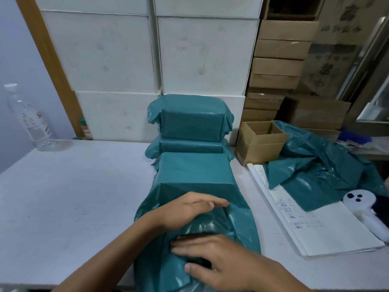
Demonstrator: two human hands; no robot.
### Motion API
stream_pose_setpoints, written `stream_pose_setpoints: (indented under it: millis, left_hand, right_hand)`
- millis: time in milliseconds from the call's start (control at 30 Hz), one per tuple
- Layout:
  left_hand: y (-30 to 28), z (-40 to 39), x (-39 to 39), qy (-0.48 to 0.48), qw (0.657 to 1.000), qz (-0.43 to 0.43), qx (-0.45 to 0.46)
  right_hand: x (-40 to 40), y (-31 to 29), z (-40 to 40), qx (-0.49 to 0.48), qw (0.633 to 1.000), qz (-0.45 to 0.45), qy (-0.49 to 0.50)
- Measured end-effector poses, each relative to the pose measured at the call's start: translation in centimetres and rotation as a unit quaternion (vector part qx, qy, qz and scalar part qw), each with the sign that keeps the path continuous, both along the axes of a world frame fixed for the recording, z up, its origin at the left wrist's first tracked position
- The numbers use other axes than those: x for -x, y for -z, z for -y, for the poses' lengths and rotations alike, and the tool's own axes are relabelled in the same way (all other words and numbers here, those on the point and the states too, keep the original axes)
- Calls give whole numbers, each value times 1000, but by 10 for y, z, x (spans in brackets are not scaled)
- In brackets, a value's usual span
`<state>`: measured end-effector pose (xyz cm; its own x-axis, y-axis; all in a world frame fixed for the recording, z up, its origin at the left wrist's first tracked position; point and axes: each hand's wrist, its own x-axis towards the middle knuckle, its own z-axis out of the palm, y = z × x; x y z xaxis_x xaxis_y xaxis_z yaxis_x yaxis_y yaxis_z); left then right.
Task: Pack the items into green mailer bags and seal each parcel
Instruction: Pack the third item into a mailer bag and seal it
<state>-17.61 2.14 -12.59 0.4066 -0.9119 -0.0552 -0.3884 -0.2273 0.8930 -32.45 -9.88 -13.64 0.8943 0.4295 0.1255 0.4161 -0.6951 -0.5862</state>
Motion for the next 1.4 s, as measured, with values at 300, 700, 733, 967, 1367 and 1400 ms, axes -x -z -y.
stream_pose_setpoints:
  millis: [300,700,733,967,1367,1400]
  left_hand:
    - [17,3,-6,-2,992,-113,52]
    - [27,7,-10,9,994,113,-9]
    - [27,7,-6,17,991,131,-10]
    - [22,-10,19,82,989,125,-1]
    - [27,-6,-9,-57,998,15,15]
    - [27,-1,-12,-59,998,-3,24]
  right_hand:
    - [-85,-77,40,66,956,238,158]
    - [-139,-54,60,249,956,110,107]
    - [-140,-53,60,247,957,108,106]
    - [-142,-56,61,248,959,98,100]
    - [-142,-53,63,224,966,88,98]
    - [-142,-53,63,218,967,86,100]
